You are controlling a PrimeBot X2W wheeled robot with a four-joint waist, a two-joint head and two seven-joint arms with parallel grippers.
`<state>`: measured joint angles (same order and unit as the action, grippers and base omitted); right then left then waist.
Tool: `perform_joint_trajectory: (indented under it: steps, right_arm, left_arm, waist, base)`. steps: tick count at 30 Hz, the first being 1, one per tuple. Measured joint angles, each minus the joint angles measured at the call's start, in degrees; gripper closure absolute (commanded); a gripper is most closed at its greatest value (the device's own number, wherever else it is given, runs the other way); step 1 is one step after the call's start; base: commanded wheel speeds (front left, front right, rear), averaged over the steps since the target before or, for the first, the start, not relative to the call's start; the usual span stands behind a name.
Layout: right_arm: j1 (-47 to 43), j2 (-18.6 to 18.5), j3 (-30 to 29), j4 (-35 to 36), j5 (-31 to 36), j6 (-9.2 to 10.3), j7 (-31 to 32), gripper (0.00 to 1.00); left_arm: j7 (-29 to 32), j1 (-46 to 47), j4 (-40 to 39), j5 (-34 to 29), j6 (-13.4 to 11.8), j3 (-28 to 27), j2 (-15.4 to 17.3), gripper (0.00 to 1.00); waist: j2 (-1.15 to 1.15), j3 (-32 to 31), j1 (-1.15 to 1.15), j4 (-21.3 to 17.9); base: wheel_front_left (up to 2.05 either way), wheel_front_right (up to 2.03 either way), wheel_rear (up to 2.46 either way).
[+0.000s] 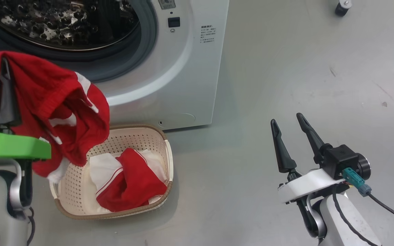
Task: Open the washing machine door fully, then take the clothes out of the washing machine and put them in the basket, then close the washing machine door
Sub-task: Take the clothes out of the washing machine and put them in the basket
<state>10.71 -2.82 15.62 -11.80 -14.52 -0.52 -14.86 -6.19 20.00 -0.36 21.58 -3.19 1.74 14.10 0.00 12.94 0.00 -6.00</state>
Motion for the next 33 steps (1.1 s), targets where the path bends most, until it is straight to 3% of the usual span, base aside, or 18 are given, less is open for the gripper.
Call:
perform_joint_trajectory:
  steps: [16, 33]
  right_arm:
    - [-0.91, 0.01, 0.07, 2.27, 0.03, -0.42, 0.0, 0.0]
    - [1.67, 0.01, 0.18, 6.09, -0.04, -0.25, 0.0, 0.0]
  left_arm:
    - [2.68, -11.74, 0.18, 0.0, -1.57, 2.22, -3.23, 1.0]
    - [0.02, -10.76, 7.5, 0.57, -1.71, 1.92, -5.28, 1.0]
  waist:
    - [0.0, 0.79, 0.0, -1.85]
    - [0.0, 9.99, 0.0, -4.72]
  base:
    - [0.0, 0.0, 0.0]
    - [0.0, 0.0, 0.0]
